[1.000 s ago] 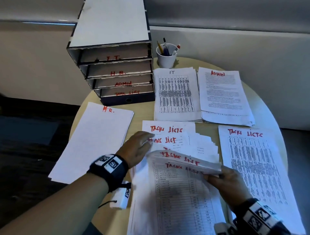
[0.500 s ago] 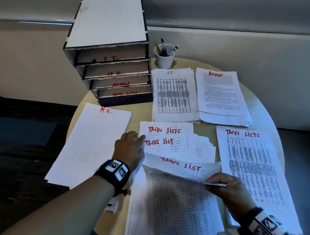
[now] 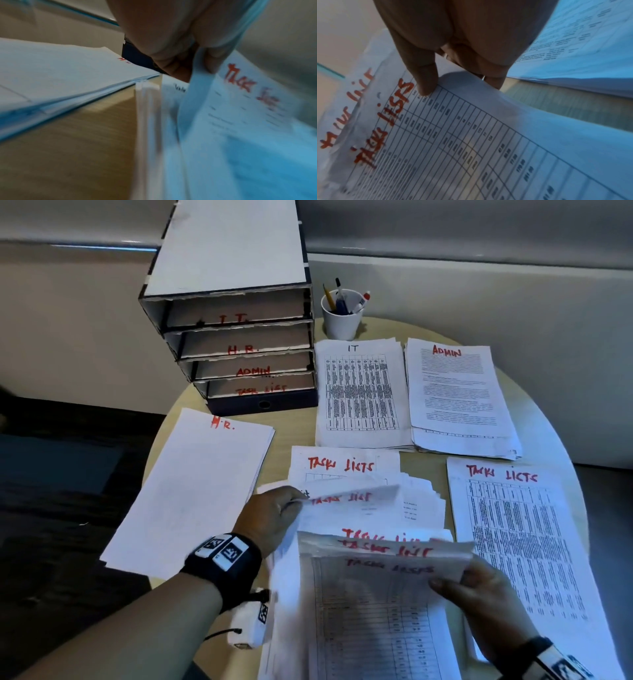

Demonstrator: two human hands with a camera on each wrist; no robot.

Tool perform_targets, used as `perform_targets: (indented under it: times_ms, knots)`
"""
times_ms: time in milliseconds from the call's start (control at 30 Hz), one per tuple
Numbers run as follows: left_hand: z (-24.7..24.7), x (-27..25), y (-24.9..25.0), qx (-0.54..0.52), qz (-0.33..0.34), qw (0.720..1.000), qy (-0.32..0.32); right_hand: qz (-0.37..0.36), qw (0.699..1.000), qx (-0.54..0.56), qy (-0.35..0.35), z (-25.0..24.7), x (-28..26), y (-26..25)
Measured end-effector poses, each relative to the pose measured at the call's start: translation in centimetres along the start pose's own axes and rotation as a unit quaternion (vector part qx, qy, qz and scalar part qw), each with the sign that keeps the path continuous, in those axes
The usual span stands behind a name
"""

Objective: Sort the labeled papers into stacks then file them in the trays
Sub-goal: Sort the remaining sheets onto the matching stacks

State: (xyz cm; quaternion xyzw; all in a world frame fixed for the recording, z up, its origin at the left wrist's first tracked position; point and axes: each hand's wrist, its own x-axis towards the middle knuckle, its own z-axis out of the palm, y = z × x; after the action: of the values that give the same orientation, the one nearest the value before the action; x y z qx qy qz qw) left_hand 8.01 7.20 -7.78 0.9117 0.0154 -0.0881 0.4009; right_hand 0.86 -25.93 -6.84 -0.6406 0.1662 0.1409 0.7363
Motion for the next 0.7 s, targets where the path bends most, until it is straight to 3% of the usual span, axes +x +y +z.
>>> perform_targets:
  times_ms: [100,167,233,300,400,500,600,700]
  knots:
    - [-0.7,-2.2,2.1,-0.098,0.042,0.992,-0.062,0.026,0.997,0.068,0.002,-0.5,0.4,0.0]
    - [-0.9,-3.2,3.0,-0.116,0.107,0.98,-0.124,0.03,0.998,0.046,-0.002,-0.7,0.6,0.1]
    - [-1.1,-3.5,3.4,-0.103,0.131,0.973,-0.161,0.026,0.999,-0.043,-0.021,-0.6,0.9,0.1]
    - [-1.4,-2.9,3.4,-0.11,0.105,0.972,-0.177,0.003,0.989,-0.147,-0.002,-0.5,1.2,-0.1]
    - [-1.6,-1.5,2.8,-0.134,0.031,0.976,-0.168,-0.038,0.979,-0.196,0.038,-0.6,1.4,-0.1]
    - [-1.8,0.8,1.3,0.054,0.006,0.995,-0.09,-0.057,0.987,-0.145,0.042,-0.7,1.1,-0.1]
    - [-1.6,2.2,1.1,0.281,-0.041,0.949,-0.139,-0.058,0.995,-0.078,0.021,-0.8,0.9,0.1]
    - [-1.0,2.9,1.2,0.328,-0.052,0.933,-0.137,-0.047,0.996,-0.072,0.0,-0.4,0.7,-0.2]
